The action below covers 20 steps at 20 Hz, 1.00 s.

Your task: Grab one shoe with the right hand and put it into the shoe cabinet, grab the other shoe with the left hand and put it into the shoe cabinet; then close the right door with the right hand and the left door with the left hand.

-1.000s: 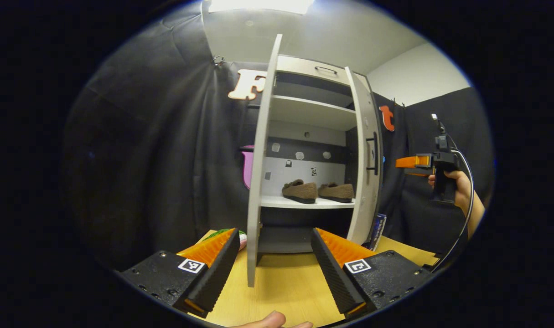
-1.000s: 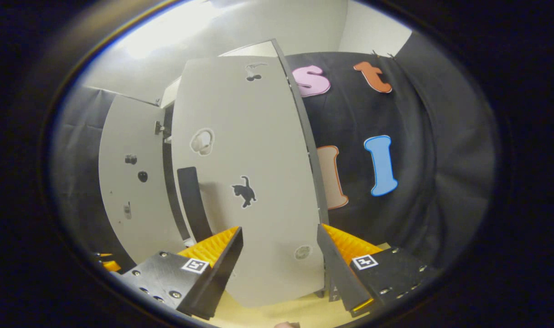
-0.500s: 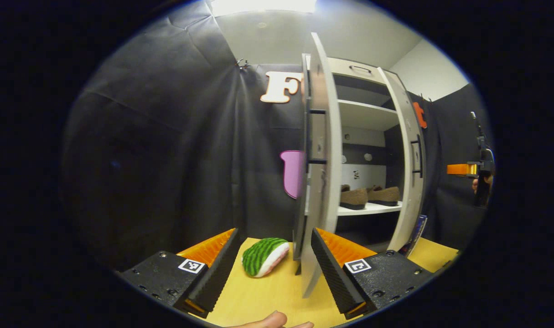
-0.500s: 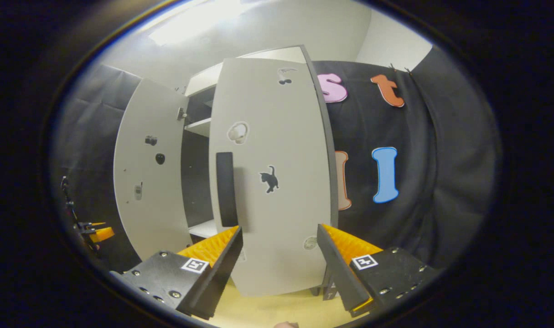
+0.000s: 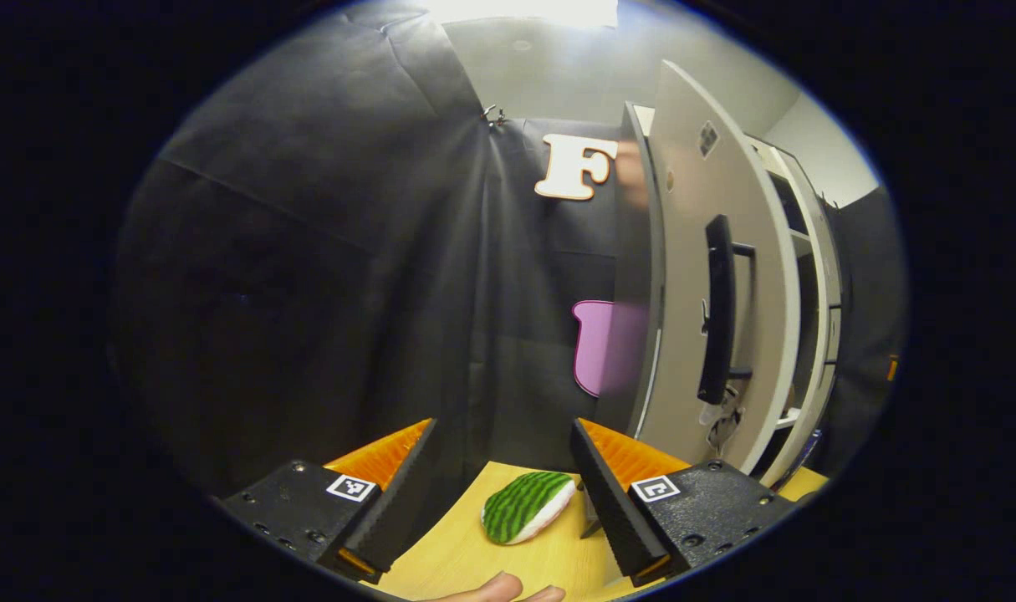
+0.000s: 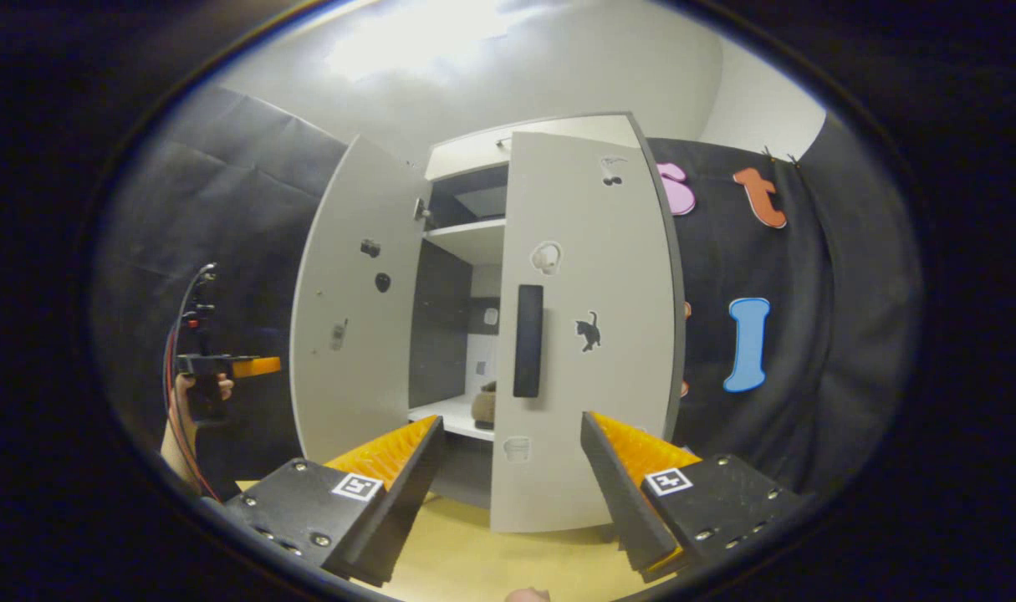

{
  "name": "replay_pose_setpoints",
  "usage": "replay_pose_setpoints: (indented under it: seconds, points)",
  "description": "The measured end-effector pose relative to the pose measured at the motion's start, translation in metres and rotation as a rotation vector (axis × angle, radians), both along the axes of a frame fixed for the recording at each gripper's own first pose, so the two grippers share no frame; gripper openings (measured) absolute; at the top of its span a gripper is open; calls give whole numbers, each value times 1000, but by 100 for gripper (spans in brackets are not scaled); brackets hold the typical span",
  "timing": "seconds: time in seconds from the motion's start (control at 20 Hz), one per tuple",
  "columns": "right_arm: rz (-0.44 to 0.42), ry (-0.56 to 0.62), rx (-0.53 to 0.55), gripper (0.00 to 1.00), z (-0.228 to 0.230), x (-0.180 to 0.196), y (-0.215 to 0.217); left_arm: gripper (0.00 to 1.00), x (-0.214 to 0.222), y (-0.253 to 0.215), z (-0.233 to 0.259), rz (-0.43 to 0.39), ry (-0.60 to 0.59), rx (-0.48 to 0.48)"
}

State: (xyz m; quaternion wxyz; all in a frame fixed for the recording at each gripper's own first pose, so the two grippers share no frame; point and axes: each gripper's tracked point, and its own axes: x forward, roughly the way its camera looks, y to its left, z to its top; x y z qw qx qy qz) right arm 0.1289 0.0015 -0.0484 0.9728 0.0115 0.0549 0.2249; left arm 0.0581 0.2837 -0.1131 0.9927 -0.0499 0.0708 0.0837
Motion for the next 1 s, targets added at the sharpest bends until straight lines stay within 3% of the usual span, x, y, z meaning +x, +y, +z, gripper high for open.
replay_pose_setpoints:
  seconds: [0.15,0.2,0.25,0.3,0.35,0.45,0.5,0.55,0.65,0.7,1.0]
  points:
    - [7,-6,30,98,2,-10,-3,91,21,-8,19,-43,-25,23]
    - [-7,-9,27,98,4,-11,-6,91,30,-10,25,-50,-26,31]
    - [-15,-20,20,98,8,-16,-7,99,37,-17,31,-67,-20,36]
    - [-17,-38,9,98,10,-20,-6,95,44,-26,35,-92,-16,41]
    - [-21,-61,1,98,13,-26,-9,91,47,-42,36,-143,-1,61]
    - [9,-50,43,94,11,-48,-12,94,47,-76,37,-248,33,109]
    - [30,-37,72,98,10,-53,-9,99,52,-74,38,-234,49,147]
    - [41,-28,87,98,12,-57,-9,86,51,-71,41,-224,50,166]
    - [6,-36,67,93,12,-58,-21,84,50,-75,39,-242,69,144]
    - [-20,-44,49,98,12,-56,-28,84,52,-77,41,-252,72,117]
    - [-53,-6,49,98,-3,-56,-34,85,53,-79,40,-259,108,67]
